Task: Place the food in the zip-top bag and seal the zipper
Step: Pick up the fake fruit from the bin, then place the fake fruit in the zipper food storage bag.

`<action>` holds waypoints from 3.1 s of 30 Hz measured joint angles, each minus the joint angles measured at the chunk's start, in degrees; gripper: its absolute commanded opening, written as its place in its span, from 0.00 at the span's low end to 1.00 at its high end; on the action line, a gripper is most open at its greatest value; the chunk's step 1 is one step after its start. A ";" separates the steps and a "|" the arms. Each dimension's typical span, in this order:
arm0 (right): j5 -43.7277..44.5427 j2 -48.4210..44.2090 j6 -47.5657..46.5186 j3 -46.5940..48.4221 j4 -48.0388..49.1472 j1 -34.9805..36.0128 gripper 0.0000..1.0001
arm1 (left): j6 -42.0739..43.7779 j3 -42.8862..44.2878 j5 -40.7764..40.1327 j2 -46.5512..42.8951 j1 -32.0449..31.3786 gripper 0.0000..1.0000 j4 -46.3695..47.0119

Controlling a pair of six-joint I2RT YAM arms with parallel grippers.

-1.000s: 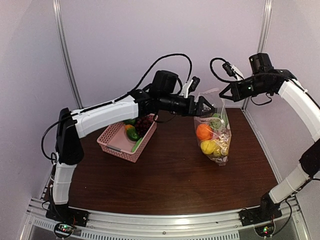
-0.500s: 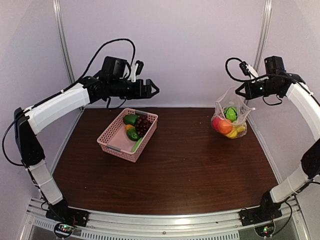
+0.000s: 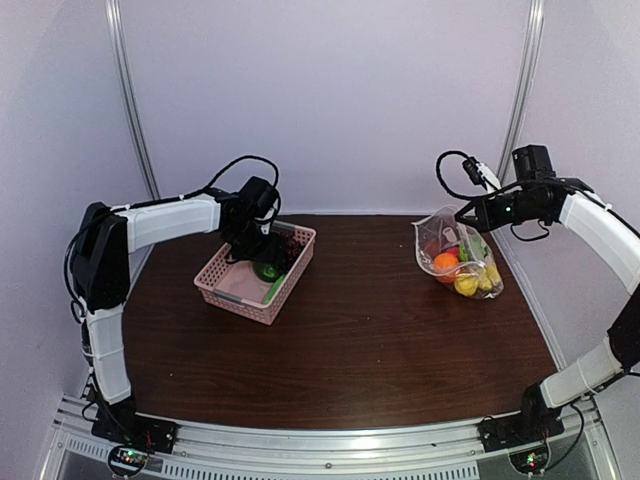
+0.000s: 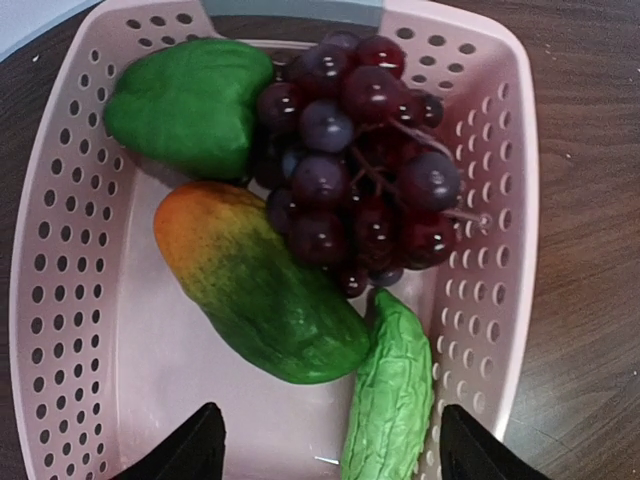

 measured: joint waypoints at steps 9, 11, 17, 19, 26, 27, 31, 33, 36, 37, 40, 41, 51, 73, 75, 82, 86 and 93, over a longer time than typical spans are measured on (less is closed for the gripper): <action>-0.79 -2.38 0.37 -2.67 2.27 0.02 0.00 | -4.09 0.02 -2.45 1.66 3.02 0.75 0.72; -1.16 -2.38 0.46 -2.78 2.36 0.02 0.00 | -4.76 0.02 -1.57 2.67 3.56 0.75 1.66; -1.55 -2.38 1.01 -2.82 2.67 0.02 0.00 | -6.73 0.20 -0.35 6.78 4.50 0.75 3.74; -1.60 -2.38 1.07 -2.95 2.71 0.02 0.00 | -7.32 0.20 0.20 7.45 4.68 0.73 4.52; -1.95 -2.78 1.66 -4.50 4.33 0.04 0.00 | -8.15 0.20 1.60 8.57 5.35 0.61 6.95; -2.08 -2.78 1.75 -4.63 4.48 0.04 0.00 | -8.28 0.20 1.62 8.59 5.42 0.58 7.17; -2.32 -2.78 2.16 -4.74 4.96 0.04 0.00 | -8.63 0.20 2.12 8.59 5.75 0.45 7.91; -2.34 -2.78 2.49 -4.76 5.01 0.04 0.00 | -8.66 0.20 2.40 8.57 5.81 0.44 7.87; -2.34 -2.78 2.62 -4.76 5.05 0.04 0.00 | -8.70 -0.87 2.64 7.50 5.88 0.42 8.17; -2.34 -2.78 2.67 -4.76 5.07 0.04 0.00 | -8.70 -2.08 2.62 6.36 5.90 0.42 8.17; -2.38 -2.82 2.78 -5.01 5.22 0.04 0.00 | -8.70 -5.62 2.49 1.53 5.90 0.42 7.48; -2.43 -2.84 2.78 -5.07 5.22 0.04 0.00 | -8.68 -6.56 2.51 -0.68 5.90 0.42 7.45; -2.43 -2.84 2.80 -5.05 4.94 1.16 0.00 | -7.39 -6.78 6.88 -16.28 -0.48 0.41 14.51; -6.62 -1.88 7.23 2.03 -1.22 4.26 0.00 | -7.58 10.23 22.62 4.11 -24.13 0.36 43.65; -7.89 -1.88 8.92 2.23 -1.18 4.28 0.00 | -7.23 11.74 21.05 6.10 -23.93 0.35 43.87; -10.71 -1.79 12.44 4.04 -1.22 4.24 0.00 | -7.89 19.26 17.51 12.44 -23.50 0.36 41.48; -11.76 -1.77 13.20 4.15 -1.22 4.26 0.00 | -9.75 21.81 16.04 14.16 -23.52 0.75 38.27; -12.55 -1.77 13.51 4.15 -1.18 4.31 0.00 | -10.73 28.22 15.19 16.09 -23.52 0.98 31.58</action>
